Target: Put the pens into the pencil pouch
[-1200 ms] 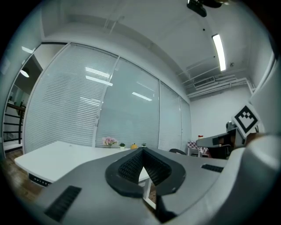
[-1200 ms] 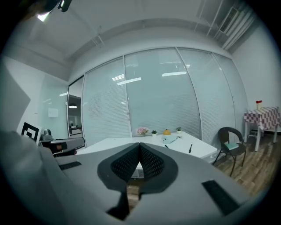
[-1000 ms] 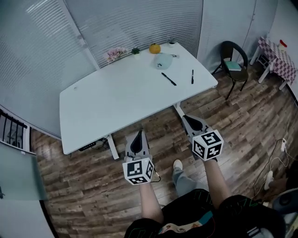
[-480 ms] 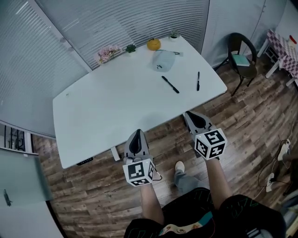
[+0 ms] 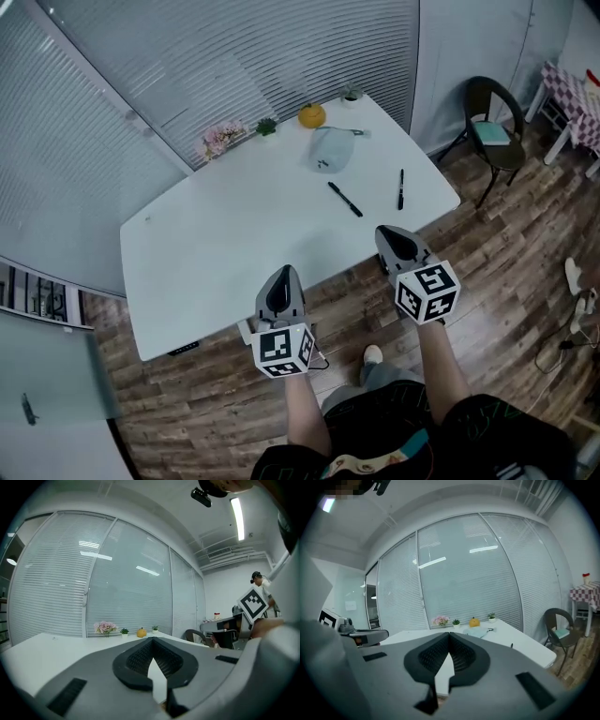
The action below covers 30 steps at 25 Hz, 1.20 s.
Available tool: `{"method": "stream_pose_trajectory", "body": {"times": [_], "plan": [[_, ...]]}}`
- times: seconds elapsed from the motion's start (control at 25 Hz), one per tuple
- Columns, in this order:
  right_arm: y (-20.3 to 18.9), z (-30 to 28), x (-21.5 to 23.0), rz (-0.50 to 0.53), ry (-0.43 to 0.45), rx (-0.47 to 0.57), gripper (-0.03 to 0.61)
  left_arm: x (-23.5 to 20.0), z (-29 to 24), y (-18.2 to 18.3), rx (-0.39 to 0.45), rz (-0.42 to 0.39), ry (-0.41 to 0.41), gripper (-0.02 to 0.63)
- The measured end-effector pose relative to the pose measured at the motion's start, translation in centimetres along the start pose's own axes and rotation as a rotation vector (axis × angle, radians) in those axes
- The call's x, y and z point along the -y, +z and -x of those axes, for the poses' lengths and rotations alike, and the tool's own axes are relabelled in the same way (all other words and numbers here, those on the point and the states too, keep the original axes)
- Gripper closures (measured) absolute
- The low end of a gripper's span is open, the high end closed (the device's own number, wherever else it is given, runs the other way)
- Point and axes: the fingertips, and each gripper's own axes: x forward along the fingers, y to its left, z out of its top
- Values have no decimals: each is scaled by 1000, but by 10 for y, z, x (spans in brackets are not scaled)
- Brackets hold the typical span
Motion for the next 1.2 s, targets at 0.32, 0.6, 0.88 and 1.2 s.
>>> {"method": "stream_pose_trajectory", "body": {"times": [0.32,0.6,0.88,1.2], "plan": [[33,15,28,11,-32,57,577,13,-26,32,17,0,-37,615],[39,17,66,17,-92,48,577,18,-70,35,-16,23,-56,615],[44,-13,103,23,-136,30,577,24,-142,27,-109,15,-126,615],[19,-84,141,-36,-142,-45,577,9,-237,3,-239,3,-210,615]]}}
